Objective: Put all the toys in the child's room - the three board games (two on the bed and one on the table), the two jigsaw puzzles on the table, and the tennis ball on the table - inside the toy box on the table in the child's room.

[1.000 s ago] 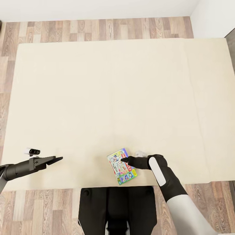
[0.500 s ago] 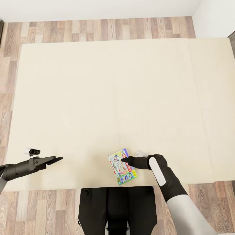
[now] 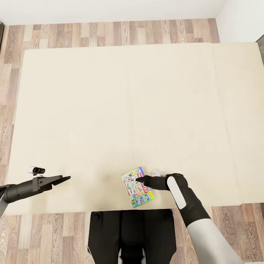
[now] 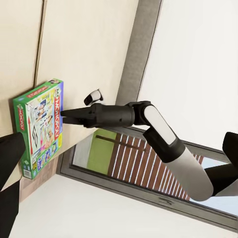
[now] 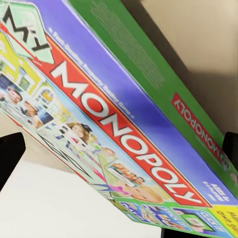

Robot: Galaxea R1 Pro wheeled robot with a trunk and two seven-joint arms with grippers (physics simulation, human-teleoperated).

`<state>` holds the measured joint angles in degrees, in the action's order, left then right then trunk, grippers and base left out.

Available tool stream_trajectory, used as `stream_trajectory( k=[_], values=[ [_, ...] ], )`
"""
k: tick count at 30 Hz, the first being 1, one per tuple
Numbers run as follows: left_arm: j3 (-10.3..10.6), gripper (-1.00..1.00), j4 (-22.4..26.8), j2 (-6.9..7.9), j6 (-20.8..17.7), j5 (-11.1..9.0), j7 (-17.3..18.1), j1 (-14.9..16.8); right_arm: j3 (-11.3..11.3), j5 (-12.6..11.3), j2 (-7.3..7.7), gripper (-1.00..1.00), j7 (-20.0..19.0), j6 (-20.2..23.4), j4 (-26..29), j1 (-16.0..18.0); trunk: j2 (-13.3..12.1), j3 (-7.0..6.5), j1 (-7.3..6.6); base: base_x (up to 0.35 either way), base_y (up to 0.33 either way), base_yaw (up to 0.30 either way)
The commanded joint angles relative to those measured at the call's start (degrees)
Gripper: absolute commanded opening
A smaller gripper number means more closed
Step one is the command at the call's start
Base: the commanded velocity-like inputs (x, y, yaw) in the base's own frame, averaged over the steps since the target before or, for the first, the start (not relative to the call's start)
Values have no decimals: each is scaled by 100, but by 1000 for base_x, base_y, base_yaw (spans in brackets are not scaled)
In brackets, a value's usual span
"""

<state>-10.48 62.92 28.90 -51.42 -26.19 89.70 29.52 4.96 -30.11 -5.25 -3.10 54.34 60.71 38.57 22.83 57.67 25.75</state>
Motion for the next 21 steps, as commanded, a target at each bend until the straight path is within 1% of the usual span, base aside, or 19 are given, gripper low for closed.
stream_trajectory(
  k=[1, 14, 21],
  values=[
    [2, 100, 1, 2, -61, 0, 20, 1, -4, 41, -2, 100, -33, 22, 7, 1, 9, 6, 4, 0, 0, 0],
    [-5, 100, 1, 2, -61, 0, 21, 1, -4, 49, -4, 100, -24, 15, 28, 1, 9, 6, 4, 0, 0, 5],
    [-6, 100, 1, 2, -61, 1, 21, 1, -4, 49, -3, 100, -24, 15, 35, 1, 9, 6, 4, 0, 48, 130]
  ],
)
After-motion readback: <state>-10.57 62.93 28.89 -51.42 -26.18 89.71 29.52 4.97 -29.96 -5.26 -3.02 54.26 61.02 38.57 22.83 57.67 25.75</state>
